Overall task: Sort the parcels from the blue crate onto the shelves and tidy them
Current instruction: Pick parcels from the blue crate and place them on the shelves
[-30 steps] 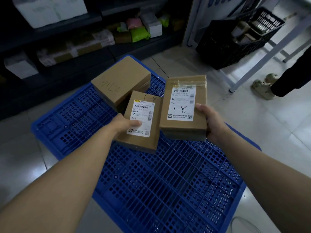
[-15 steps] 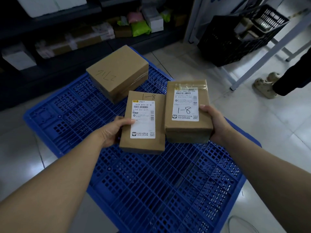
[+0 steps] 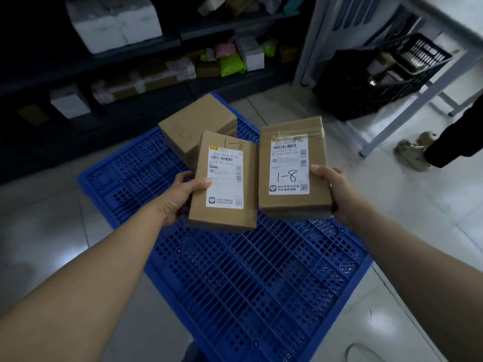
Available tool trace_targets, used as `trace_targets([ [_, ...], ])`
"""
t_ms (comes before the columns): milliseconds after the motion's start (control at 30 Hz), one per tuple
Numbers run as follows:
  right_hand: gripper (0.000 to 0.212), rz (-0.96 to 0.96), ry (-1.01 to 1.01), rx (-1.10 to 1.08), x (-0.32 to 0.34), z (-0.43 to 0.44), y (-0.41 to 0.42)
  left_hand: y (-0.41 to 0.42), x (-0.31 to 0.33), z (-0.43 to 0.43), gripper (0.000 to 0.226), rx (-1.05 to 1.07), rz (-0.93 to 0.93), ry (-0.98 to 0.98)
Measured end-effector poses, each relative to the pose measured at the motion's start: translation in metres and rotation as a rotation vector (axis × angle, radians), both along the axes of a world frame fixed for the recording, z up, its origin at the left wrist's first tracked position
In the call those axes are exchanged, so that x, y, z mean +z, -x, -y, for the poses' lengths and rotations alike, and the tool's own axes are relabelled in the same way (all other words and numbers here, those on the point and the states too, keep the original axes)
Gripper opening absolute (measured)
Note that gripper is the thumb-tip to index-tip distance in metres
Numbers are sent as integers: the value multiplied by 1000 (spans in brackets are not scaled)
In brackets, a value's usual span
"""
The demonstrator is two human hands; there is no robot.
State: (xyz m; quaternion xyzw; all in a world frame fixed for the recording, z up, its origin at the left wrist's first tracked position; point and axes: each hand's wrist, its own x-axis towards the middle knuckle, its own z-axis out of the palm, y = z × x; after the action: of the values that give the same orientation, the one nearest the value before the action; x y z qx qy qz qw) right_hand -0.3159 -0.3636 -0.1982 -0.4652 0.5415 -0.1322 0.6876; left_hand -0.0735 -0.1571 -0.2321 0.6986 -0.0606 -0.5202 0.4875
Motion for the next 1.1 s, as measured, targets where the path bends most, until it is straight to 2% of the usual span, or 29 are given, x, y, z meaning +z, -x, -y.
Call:
trace_targets([
  [33, 43, 7, 15, 7, 13, -1, 1, 3, 15, -1, 91, 20, 17, 17],
  [133, 53, 49, 67, 39, 56, -2, 2, 14, 62, -7, 91, 56, 74, 65],
  [267, 54, 133, 152, 75, 116, -3, 8, 35, 127, -25, 95, 130, 135, 147],
  [467, 67, 307, 207, 207, 196, -19, 18, 79, 209, -72, 104, 295, 216, 251],
  [567, 55, 394, 205, 278, 232, -39, 18, 99, 248, -105, 106, 367, 261, 285],
  [600, 58, 418, 206, 309, 242, -46, 16, 103, 260, -117, 107, 394, 280, 286],
  [700, 70, 485, 210, 401, 270, -74, 5, 113, 292, -159, 106, 465, 356, 263],
  [833, 69, 542, 200, 516, 297, -120, -21, 124, 327, -223, 96, 558, 407, 267],
  [933, 77, 570, 184, 605, 313, -166, -45, 130, 347, -280, 99, 651, 456, 262],
  [1100, 60, 593, 137, 783, 325, -270, -87, 145, 366, -393, 97, 798, 493, 260],
])
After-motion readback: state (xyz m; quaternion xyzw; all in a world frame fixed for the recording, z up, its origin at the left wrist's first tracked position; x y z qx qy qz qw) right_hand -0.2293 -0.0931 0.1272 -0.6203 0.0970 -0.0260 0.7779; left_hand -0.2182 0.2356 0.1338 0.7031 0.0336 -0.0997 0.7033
